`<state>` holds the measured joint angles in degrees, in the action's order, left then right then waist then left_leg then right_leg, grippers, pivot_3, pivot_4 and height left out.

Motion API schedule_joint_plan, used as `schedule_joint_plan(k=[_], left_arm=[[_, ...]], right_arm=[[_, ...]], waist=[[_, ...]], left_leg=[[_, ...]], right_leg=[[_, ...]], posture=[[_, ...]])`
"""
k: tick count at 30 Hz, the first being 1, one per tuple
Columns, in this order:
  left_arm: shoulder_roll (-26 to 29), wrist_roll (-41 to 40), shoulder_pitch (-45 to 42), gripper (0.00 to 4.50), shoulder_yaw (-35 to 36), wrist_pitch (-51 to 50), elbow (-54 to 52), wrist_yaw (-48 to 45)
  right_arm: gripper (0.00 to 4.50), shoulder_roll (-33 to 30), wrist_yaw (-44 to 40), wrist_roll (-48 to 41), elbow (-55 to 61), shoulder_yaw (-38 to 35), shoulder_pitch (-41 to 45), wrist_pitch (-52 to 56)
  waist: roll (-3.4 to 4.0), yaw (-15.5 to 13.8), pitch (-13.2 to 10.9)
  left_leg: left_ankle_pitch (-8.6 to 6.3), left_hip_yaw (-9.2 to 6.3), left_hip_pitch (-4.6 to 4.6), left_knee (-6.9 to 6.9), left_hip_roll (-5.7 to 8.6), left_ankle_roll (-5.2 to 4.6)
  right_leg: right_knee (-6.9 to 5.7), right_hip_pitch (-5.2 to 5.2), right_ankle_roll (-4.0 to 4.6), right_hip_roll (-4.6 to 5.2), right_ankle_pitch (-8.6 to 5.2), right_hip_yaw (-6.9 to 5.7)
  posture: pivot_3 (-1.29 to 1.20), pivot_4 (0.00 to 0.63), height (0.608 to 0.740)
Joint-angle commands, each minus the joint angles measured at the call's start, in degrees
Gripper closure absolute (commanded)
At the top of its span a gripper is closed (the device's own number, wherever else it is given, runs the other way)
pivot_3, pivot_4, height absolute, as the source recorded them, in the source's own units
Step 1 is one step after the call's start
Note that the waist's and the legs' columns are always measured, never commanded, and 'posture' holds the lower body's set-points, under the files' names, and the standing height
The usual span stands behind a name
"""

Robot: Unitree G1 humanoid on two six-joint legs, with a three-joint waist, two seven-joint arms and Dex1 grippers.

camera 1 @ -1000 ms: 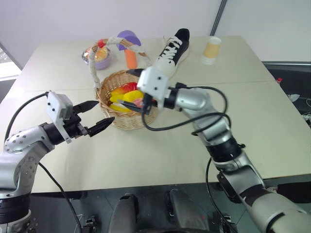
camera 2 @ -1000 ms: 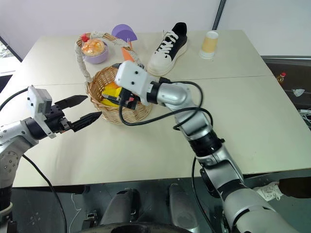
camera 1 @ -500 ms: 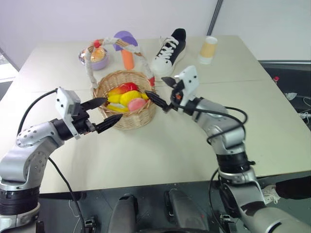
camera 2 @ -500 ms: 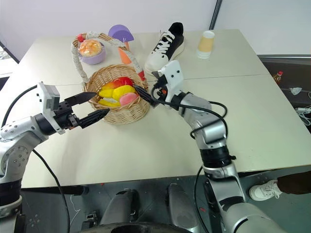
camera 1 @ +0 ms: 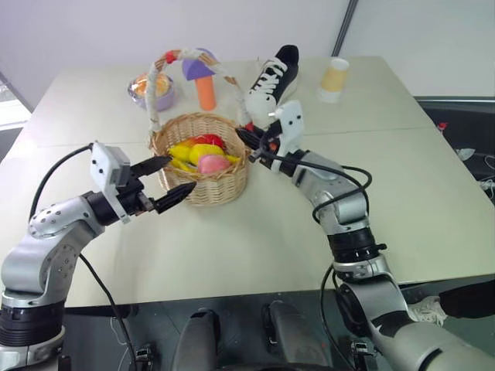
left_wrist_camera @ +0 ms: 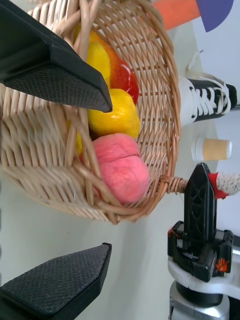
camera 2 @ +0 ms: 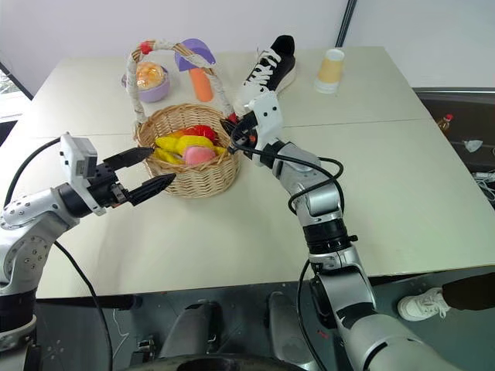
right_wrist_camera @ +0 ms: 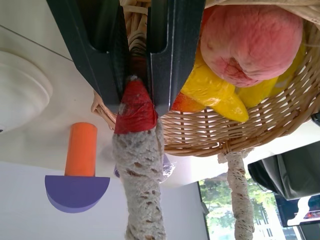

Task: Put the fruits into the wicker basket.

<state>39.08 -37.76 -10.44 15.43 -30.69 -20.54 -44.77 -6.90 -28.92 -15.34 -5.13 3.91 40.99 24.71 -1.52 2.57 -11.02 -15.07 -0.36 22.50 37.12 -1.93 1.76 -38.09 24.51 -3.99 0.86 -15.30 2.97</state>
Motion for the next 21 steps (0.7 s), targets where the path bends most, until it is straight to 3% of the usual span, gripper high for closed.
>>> schedule_joint_plan(k=[1, 6, 10, 15, 19, 21], left_arm=[[-0.19, -0.25, -0.81, 0.00, 0.63, 1.34, -1.04, 0.06], [-0.55, 0.12, -2.73, 0.00, -0.85, 1.88, 0.79, -1.12], [-1.67, 1.35, -5.63, 0.00, -3.71, 3.03, 3.84, -2.69], [-3.61, 2.79, -9.84, 0.00, -6.87, 4.65, 8.06, -4.30], [-4.68, 3.28, -10.95, 0.00, -7.77, 5.18, 9.07, -4.74], [-4.98, 3.42, -11.16, 0.00, -7.98, 5.16, 9.25, -4.71]], right_arm=[[4.44, -4.92, -1.05, -1.63, 9.46, -4.81, -1.68, -2.05], [4.44, -16.16, -0.45, -3.51, 15.64, -14.88, -6.22, 0.08], [4.44, -24.37, 2.46, -2.12, 12.15, -23.38, -9.52, 0.30], [4.44, -25.95, 12.18, 1.40, 1.61, -29.42, -9.33, -4.54], [4.44, -25.68, 13.16, 0.75, -1.36, -29.77, -10.18, -6.38], [3.47, -25.49, 13.37, -0.08, -1.00, -30.11, -10.58, -6.19]], waist=[[0.01, -0.11, -0.01], [0.02, -0.98, -0.01], [0.01, -1.55, -0.01], [0.02, -0.59, -0.01], [0.15, 0.35, -0.06], [0.16, 0.54, -0.05]], left_leg=[[0.00, 0.01, 0.01, 0.00, 0.00, 0.00], [0.00, 0.02, 0.12, 0.03, 0.10, 0.00], [0.00, 0.04, 0.12, 0.02, 0.15, 0.00], [-0.01, 0.12, 0.01, 0.01, 0.08, -0.02], [0.00, 0.15, -0.03, 0.00, 0.07, -0.03], [-0.01, 0.15, -0.05, -0.01, 0.04, -0.04]], right_leg=[[0.00, 0.00, 0.00, 0.01, 0.00, 0.00], [0.10, 0.00, -0.03, 0.16, 0.00, -0.02], [0.14, 0.00, -0.04, 0.10, 0.00, -0.01], [0.11, 0.00, -0.03, -0.10, -0.01, 0.12], [0.06, 0.00, -0.03, -0.16, -0.01, 0.22], [0.04, 0.00, -0.03, -0.19, -0.01, 0.25]], posture=[[0.00, 0.150, 0.740], [0.00, 0.150, 0.740], [0.00, 0.150, 0.740], [0.00, 0.150, 0.740], [0.00, 0.150, 0.740], [0.00, 0.150, 0.740]])
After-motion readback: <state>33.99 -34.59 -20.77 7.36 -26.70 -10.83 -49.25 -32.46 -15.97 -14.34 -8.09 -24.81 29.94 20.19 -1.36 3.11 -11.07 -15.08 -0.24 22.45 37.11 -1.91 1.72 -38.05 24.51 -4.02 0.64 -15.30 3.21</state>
